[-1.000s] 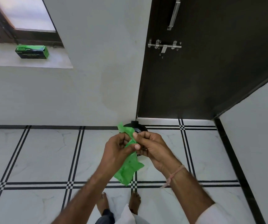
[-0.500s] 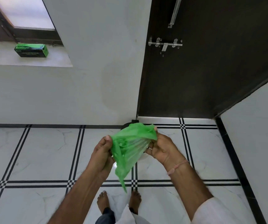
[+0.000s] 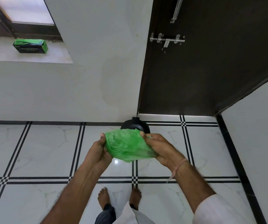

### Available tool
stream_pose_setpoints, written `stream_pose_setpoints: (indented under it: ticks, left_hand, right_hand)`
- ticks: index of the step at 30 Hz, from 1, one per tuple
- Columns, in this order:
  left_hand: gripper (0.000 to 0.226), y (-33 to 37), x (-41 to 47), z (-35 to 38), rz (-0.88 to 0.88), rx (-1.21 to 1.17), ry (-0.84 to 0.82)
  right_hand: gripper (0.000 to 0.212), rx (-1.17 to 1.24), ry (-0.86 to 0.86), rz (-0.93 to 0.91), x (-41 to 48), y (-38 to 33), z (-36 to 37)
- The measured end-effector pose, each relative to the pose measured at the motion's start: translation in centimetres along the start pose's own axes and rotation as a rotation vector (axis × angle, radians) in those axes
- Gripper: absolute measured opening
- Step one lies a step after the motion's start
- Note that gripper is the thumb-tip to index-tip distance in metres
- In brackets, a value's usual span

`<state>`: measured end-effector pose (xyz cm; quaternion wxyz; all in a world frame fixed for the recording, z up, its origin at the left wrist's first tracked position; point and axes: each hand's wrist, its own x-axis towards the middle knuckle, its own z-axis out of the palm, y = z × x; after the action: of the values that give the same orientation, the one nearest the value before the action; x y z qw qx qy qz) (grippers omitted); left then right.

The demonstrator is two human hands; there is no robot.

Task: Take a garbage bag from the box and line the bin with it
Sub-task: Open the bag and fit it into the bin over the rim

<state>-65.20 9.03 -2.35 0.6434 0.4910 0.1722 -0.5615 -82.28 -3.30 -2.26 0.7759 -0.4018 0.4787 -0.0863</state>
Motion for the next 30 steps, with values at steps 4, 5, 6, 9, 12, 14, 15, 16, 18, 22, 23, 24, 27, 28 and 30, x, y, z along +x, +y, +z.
stream_pose_setpoints:
  ticks: [4, 5, 6, 9, 12, 14, 15, 16, 18, 22, 23, 24, 27, 28, 30]
  left_hand:
    - [0.029, 0.0, -0.3, -1.4, 0.011, 0.156, -0.105]
    - [0.040, -0.1, -0.4, -1.8, 0.035, 0.322, -0.151]
    - [0.049, -0.3, -0.9, -1.9, 0.054, 0.512, -0.217]
    - [0.056, -0.8, -0.7, -2.4, 0.014, 0.765, -0.356]
    - [0.048, 0.0, 0.0, -2.5, 0.014, 0.387, -0.250]
    - [0.042, 1.0, 0.8, -3.0, 0.024, 0.029, -0.105]
    - [0.045, 1.6, 1.0, -3.1, 0.034, -0.075, -0.068]
    - [0.051, 2.0, 1.2, -3.4, 0.032, -0.124, -0.039]
    - [0.066, 2.2, 1.3, -3.5, 0.021, -0.104, -0.049]
    - [0.057, 2.8, 2.3, -4.6, -0.021, -0.141, 0.045]
    - [0.048, 3.1, 2.8, -5.3, -0.003, -0.180, 0.090]
    - [0.037, 3.5, 3.2, -5.9, 0.005, -0.221, 0.115]
    - [0.035, 4.2, 4.0, -8.0, 0.072, -0.308, 0.061]
    - [0.037, 4.3, 4.4, -8.5, 0.096, -0.281, 0.029]
    - [0.019, 4.1, 4.2, -7.9, 0.118, -0.134, 0.002]
  right_hand:
    - [0.039, 0.346, 0.153, 0.108, 0.9, -1.5, -1.3]
    - [0.040, 0.384, 0.177, 0.125, 1.1, -1.6, -1.5]
    - [0.041, 0.389, 0.191, 0.135, 1.5, -1.4, -1.6]
    - [0.039, 0.339, 0.172, 0.181, 2.0, -0.9, -1.1]
    - [0.044, 0.267, 0.106, 0.204, 2.2, -0.4, -2.0]
    - [0.053, 0.208, 0.084, 0.203, 2.1, -0.2, -3.1]
    - [0.055, 0.176, 0.075, 0.205, 2.0, 0.0, -3.7]
    - [0.056, 0.145, 0.052, 0.207, 1.9, 0.1, -4.2]
    - [0.052, 0.106, -0.005, 0.205, 1.6, 0.3, -4.8]
    - [0.041, 0.134, 0.015, 0.181, 1.5, 0.5, -5.5]
    - [0.041, 0.199, 0.044, 0.173, 1.6, 0.5, -5.9]
    - [0.039, 0.275, 0.083, 0.160, 1.8, 0.6, -6.3]
    - [0.013, 0.481, 0.114, 0.057, 2.1, 0.3, -7.4]
    - [0.015, 0.533, 0.138, 0.006, 2.5, 0.3, -7.6]
    - [0.021, 0.558, 0.109, -0.057, 2.6, 0.3, -6.6]
